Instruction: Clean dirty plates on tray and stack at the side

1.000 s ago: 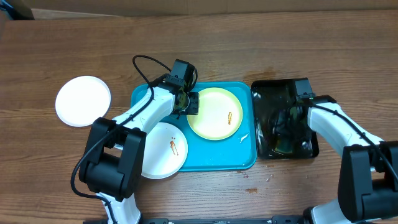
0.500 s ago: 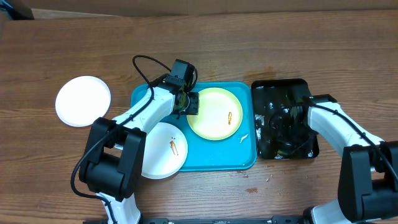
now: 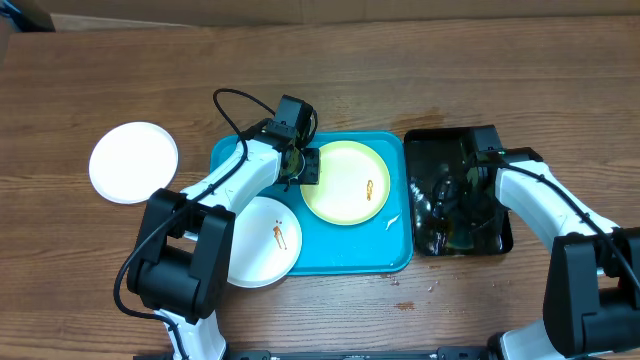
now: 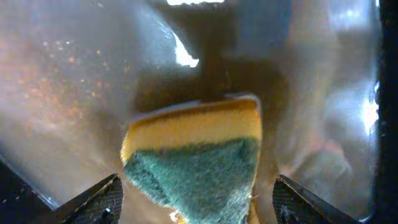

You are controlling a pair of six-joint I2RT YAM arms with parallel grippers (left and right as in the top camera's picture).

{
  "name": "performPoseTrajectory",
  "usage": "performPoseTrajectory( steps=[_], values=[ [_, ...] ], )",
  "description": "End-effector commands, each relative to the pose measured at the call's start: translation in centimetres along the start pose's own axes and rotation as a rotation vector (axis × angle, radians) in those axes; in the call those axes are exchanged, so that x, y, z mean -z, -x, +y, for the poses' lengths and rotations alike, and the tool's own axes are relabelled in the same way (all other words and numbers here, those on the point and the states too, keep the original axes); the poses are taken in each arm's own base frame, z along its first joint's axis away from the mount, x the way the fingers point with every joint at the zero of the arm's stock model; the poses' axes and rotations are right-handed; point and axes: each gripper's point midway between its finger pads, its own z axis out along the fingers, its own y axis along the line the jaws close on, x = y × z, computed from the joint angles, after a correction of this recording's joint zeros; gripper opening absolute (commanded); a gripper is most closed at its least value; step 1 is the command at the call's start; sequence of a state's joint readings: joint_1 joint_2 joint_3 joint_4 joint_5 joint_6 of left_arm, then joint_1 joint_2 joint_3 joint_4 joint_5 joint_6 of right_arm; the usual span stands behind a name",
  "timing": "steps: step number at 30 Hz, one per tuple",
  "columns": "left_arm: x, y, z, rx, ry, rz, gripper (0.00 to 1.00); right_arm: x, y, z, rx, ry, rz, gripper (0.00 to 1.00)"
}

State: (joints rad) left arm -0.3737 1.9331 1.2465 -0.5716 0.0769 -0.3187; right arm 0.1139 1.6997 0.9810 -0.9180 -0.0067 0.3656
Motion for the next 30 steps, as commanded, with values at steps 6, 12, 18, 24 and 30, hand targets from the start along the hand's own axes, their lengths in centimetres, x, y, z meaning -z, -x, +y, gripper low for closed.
performPoseTrajectory(
  steps=[6,12,18,24,30],
  values=[
    [-0.7,0.0,-0.3,-0.009,0.007,0.011,0.49,-0.9,0.1,-0.5,0.001,-0.021,-0.03,0.7],
    [-1.2,-0.3,-0.3,-0.012,0.01,0.023,0.32,-1.1,0.2,-0.5,0.002,-0.017,-0.037,0.11],
    [-1.2,-0.4,-0.6,-0.018,0.008,0.025,0.04,2.9,2.2,0.5,0.007,-0.008,-0.064,0.04],
    [-0.8,-0.5,0.0,0.024,0.04,0.028,0.04,6.7,2.8,0.0,0.007,-0.054,-0.084,0.04],
    [0.6,0.1,0.7,0.071,0.084,-0.011,0.04,7.1,1.8,0.2,0.031,-0.033,-0.044,0.04]
  ],
)
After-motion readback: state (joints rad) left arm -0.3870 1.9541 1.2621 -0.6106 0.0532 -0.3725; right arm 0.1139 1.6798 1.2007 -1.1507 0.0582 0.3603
